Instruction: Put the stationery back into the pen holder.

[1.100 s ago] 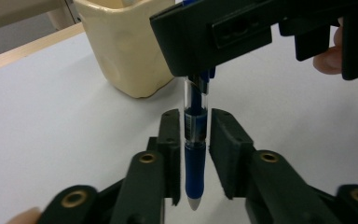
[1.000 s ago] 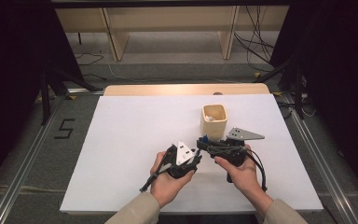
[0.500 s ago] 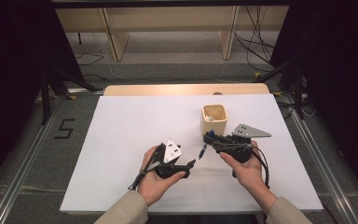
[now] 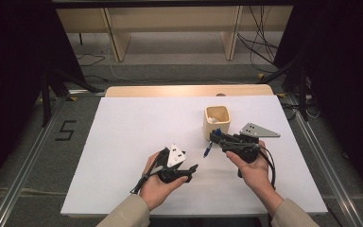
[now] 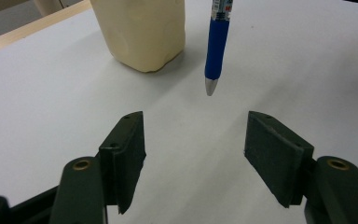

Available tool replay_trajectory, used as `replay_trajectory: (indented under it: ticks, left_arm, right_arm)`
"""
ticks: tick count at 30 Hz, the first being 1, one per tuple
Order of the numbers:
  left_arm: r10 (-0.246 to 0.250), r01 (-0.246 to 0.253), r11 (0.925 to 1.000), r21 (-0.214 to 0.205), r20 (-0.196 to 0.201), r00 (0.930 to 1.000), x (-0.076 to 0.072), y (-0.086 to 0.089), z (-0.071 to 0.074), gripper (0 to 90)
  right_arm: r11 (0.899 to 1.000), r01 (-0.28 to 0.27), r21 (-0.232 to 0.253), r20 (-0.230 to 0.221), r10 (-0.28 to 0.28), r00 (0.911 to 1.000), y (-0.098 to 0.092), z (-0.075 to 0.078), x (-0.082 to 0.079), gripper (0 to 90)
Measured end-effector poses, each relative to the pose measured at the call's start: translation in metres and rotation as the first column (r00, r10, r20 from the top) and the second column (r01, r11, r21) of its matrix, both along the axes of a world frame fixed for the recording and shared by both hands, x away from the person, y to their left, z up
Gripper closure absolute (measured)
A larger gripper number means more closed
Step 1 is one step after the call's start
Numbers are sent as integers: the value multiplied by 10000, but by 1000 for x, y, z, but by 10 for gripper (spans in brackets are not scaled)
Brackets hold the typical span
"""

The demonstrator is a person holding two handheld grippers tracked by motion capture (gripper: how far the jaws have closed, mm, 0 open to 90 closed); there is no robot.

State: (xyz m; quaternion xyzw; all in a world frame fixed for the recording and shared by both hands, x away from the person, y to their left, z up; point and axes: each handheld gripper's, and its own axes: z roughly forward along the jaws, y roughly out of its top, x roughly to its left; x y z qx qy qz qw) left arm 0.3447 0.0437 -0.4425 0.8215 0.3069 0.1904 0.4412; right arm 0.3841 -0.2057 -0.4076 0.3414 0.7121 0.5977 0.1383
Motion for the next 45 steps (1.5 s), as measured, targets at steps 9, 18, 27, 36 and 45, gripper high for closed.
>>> replay_trajectory:
  ticks: [9, 18, 27, 36, 45]
  left_arm:
    - [-356, 355, 9993, 65, 142, 9993, 0, -9, -3, 479]
    - [-633, 637, 9980, -57, 539, 9965, 10, -24, -4, 564]
    - [-732, 759, 9968, -266, 918, 9931, 12, -26, 1, 783]
    - [-668, 654, 9963, 561, 234, 9975, 14, -15, 8, 798]
    - [-1595, 1845, 9278, 3241, -1023, 9819, 18, -1, 11, 799]
  right_arm:
    - [9993, -80, 365, -26, 81, 10000, 0, 3, 0, 795]
    - [9930, -413, 1102, -317, 451, 9985, 2, 6, -2, 795]
    - [9892, -579, 1347, -537, 656, 9964, 3, 4, -2, 795]
    - [9921, -513, 1147, -876, 616, 9943, -4, 0, 2, 586]
    - [9832, -1185, -1391, -937, 1060, 9899, -18, 0, 2, 345]
